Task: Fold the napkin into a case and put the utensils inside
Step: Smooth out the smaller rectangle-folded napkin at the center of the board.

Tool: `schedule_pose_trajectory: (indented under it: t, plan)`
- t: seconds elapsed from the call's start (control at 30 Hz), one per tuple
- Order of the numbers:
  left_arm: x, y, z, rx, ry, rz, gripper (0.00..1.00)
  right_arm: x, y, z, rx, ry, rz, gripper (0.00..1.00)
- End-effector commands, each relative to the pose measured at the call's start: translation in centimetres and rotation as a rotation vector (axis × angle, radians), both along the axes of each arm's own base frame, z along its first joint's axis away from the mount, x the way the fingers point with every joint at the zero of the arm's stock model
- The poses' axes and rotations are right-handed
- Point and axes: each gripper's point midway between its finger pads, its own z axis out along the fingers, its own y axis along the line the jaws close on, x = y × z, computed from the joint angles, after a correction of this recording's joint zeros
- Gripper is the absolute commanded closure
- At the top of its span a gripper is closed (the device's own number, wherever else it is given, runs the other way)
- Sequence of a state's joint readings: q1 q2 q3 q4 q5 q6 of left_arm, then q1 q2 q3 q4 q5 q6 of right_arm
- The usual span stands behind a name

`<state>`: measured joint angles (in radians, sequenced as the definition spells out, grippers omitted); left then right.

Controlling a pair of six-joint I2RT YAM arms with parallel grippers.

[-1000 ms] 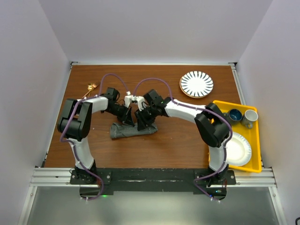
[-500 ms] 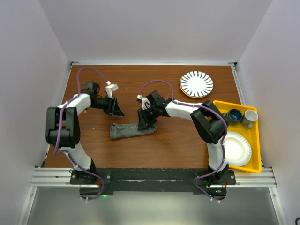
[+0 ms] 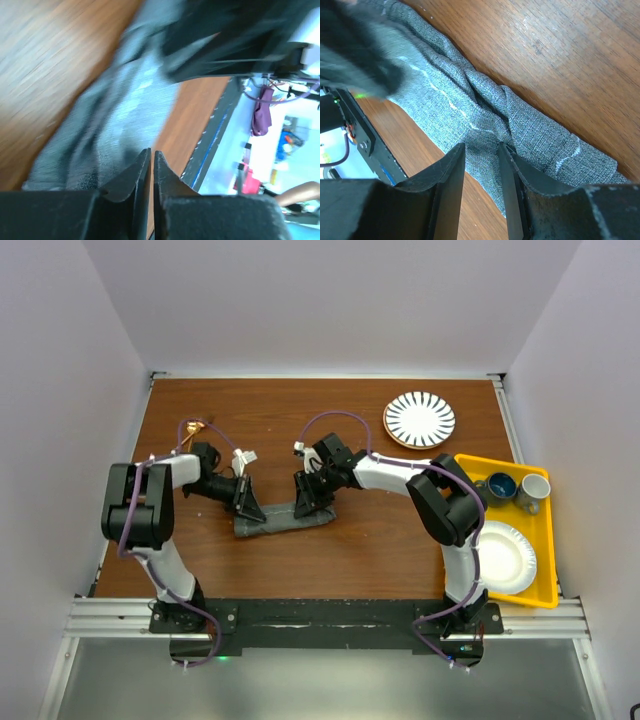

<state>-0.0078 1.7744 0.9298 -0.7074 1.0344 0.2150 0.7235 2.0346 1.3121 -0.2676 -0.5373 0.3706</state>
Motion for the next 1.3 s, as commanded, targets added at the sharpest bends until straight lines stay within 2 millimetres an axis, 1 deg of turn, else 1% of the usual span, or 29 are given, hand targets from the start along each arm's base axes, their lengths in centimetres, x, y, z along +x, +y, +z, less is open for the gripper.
schedule_pose_trajectory:
  t: [0.0,0.03,0.07,0.1,0.13,0.17,0.2,0.23,0.27,0.3,0.37,0.4,0.43,0.47,0.5,0.53,0.57,0.6,0.67,0.7,0.77,0.8,0.83,0.93,1.0,1.07,1.2,1.27]
  plan:
    - [-1.0,1.9,-4.4,0.169,0.167,0.022,0.92,-1.0,-3.4,-5.5,-0.189,0.027,-0.037,0.61]
    - [-1.1,2.2,-5.2,0.193,0.192,0.027,0.93,-1.1,-3.6,-5.6,-0.194,0.032,-0.037,0.61]
    - [-1.1,2.9,-5.8,0.214,0.215,0.047,0.93,-1.2,-3.7,-5.6,-0.197,0.032,-0.033,0.61]
    - [-1.2,3.5,-7.0,0.248,0.241,0.056,0.93,-1.2,-3.8,-5.7,-0.198,0.033,-0.033,0.61]
    - [-1.3,3.6,-7.3,0.246,0.252,0.06,0.92,-1.2,-3.8,-5.6,-0.197,0.036,-0.032,0.61]
    - [-1.3,3.7,-7.3,0.235,0.263,0.062,0.89,-1.1,-3.8,-5.6,-0.192,0.034,-0.03,0.61]
    - [-1.4,3.2,-6.9,0.188,0.266,0.055,0.87,-1.0,-3.7,-5.3,-0.185,0.026,-0.027,0.61]
    - [-1.3,2.8,-6.2,0.141,0.249,0.045,0.86,-1.0,-3.5,-5.1,-0.177,0.02,-0.023,0.61]
    - [-1.1,2.3,-5.3,0.091,0.224,0.031,0.81,-1.0,-3.5,-4.9,-0.171,0.014,-0.018,0.62]
    - [-0.4,1.6,-3.1,0.006,0.135,-0.004,0.79,-0.9,-3.4,-4.6,-0.163,-0.001,-0.009,0.62]
    - [0.9,1.2,-0.3,-0.053,-0.003,-0.043,0.73,-0.9,-3.3,-4.3,-0.148,-0.012,-0.003,0.62]
    - [2.5,1.1,2.6,-0.075,-0.145,-0.067,0.72,-0.8,-3.3,-4.2,-0.145,-0.022,0.005,0.63]
    - [3.5,1.2,3.8,-0.071,-0.206,-0.067,0.7,-0.8,-3.3,-4.0,-0.139,-0.031,0.007,0.63]
    - [4.4,1.3,4.8,-0.061,-0.26,-0.065,0.66,-0.9,-3.3,-3.9,-0.134,-0.033,0.011,0.64]
    - [6.0,1.7,5.9,-0.021,-0.333,-0.053,0.64,-0.8,-3.3,-3.8,-0.129,-0.042,0.018,0.64]
    - [6.8,1.9,6.2,0.001,-0.362,-0.038,0.6,-0.8,-3.2,-3.6,-0.12,-0.053,0.021,0.63]
    - [7.4,2.0,6.2,0.024,-0.381,-0.033,0.55,-0.9,-3.2,-3.5,-0.115,-0.055,0.025,0.63]
    - [8.3,2.4,5.5,0.077,-0.412,-0.046,0.54,-0.9,-3.1,-3.4,-0.108,-0.059,0.027,0.63]
    - [8.6,2.1,4.9,0.108,-0.427,-0.087,0.53,-0.9,-3.1,-3.3,-0.103,-0.061,0.028,0.63]
    - [8.8,2.3,3.9,0.13,-0.426,-0.107,0.52,-1.0,-3.0,-3.3,-0.098,-0.058,0.032,0.63]
    - [8.3,0.6,3.3,0.124,-0.421,-0.179,0.5,-1.1,-3.0,-3.3,-0.097,-0.057,0.032,0.63]
    - [8.0,0.2,2.5,0.122,-0.409,-0.205,0.5,-1.1,-2.9,-3.2,-0.092,-0.056,0.031,0.63]
    - [7.7,-0.7,2.2,0.117,-0.405,-0.237,0.49,-1.1,-2.9,-3.2,-0.092,-0.058,0.031,0.64]
    - [6.9,-2.2,0.7,0.112,-0.361,-0.301,0.46,-1.1,-3.0,-3.3,-0.092,-0.056,0.031,0.63]
    - [6.4,-2.7,0.0,0.096,-0.318,-0.318,0.46,-1.1,-3.0,-3.3,-0.089,-0.056,0.032,0.63]
    - [6.6,-2.9,-0.5,0.099,-0.315,-0.311,0.45,-1.3,-3.0,-3.2,-0.086,-0.054,0.039,0.63]
    - [6.2,-2.6,-1.9,0.127,-0.291,-0.323,0.45,-1.6,-3.1,-3.2,-0.082,-0.053,0.045,0.63]
    - [5.6,-2.6,-2.6,0.132,-0.276,-0.348,0.45,-1.7,-3.1,-3.2,-0.078,-0.049,0.048,0.63]
